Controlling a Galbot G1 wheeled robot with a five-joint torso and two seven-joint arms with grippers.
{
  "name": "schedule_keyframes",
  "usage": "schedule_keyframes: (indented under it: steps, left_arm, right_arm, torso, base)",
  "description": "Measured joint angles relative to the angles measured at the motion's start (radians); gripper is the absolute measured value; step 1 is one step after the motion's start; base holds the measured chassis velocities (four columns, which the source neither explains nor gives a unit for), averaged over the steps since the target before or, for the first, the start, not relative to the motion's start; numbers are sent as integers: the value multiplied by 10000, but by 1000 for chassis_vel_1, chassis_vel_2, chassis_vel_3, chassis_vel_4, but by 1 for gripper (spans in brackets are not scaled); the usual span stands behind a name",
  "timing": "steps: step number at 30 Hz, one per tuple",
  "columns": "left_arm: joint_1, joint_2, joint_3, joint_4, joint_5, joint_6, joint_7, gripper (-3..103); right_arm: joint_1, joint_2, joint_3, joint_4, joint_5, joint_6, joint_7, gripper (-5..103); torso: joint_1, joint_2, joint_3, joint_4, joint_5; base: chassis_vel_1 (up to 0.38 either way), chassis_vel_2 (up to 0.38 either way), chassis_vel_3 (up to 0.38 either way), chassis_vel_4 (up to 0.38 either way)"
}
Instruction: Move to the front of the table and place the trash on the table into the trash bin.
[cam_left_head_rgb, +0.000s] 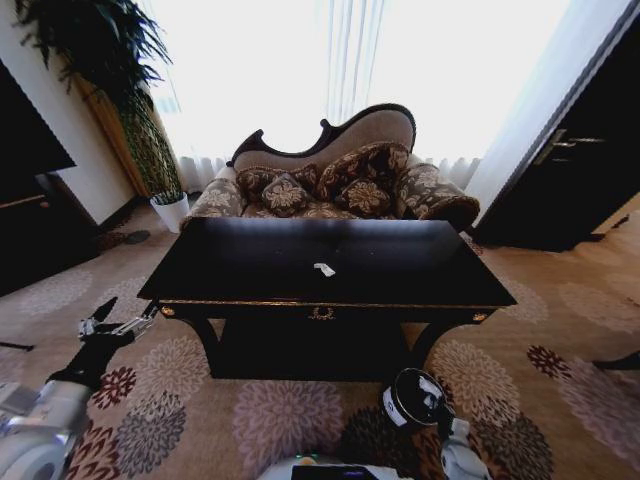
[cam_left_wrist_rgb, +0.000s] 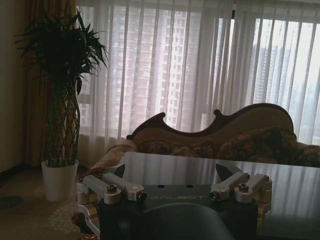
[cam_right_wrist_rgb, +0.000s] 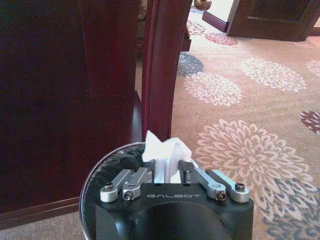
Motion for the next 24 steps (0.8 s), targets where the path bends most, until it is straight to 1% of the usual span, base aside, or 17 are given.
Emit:
schedule_keyframes:
  steps: [1,2,4,6,7,8,10,11,12,13,15,19,23,24]
  left_arm:
    - [0,0,0,0,0,0,0,100]
    - [0,0,0,0,0,0,0,100]
    - [0,0,0,0,0,0,0,100]
    - [0,0,0,0,0,0,0,100]
    - [0,0,0,0,0,0,0,100]
    - [0,0,0,0,0,0,0,100]
    - [0,0,0,0,0,0,0,100]
    - [0,0,0,0,0,0,0,100]
    - [0,0,0,0,0,0,0,100]
    - [0,0,0,0,0,0,0,100]
    - [0,0,0,0,0,0,1,100]
    - [0,0,0,-1,0,0,0,100]
    - [0,0,0,0,0,0,0,100]
    - [0,0,0,0,0,0,1,100]
  right_arm:
    - [6,1,-16,-15,-3,4,0,27]
    - [13,5,-42,-30,-12,16,0,38]
    - [13,7,-66,-31,-25,25,0,38]
    - [12,17,-98,-32,-86,40,0,49]
    - [14,27,-103,-32,-123,44,0,49]
    - [17,36,-104,-29,-135,44,0,60]
    - [20,46,-105,-16,-141,44,1,60]
    - [20,55,-105,6,-144,44,3,66]
    - [21,61,-105,27,-145,44,7,66]
    - [12,69,-104,76,-146,43,13,78]
    - [-9,76,-100,128,-146,40,17,78]
    - [-291,141,-35,538,-181,95,-32,97]
    - [-662,267,96,1064,-524,313,-232,100]
    - [-987,399,201,1643,-623,389,-309,100]
  torso:
    - [0,0,0,0,1]
    - [0,0,0,-1,0]
    - [0,0,-1,-1,-1]
    - [0,0,0,0,0]
    - [0,1,0,0,0]
    - [0,0,0,-1,0]
    - [0,0,0,-1,0]
    - [0,0,0,-1,0]
    - [-1,0,0,-1,0]
    - [0,1,-1,0,0]
    - [0,1,-1,0,0]
    - [-1,1,0,0,-1]
    - [0,1,0,-1,-1]
    - [0,1,-1,-1,-1]
  base:
    - [0,0,0,0]
    - [0,0,0,0]
    - [0,0,0,0]
    - [0,0,0,0]
    - [0,0,0,0]
    - [0,0,0,0]
    - [0,0,0,0]
    - [0,0,0,0]
    - [0,0,0,0]
    - [0,0,0,0]
    - [0,0,0,0]
    - [0,0,0,0]
    - [0,0,0,0]
    - [0,0,0,0]
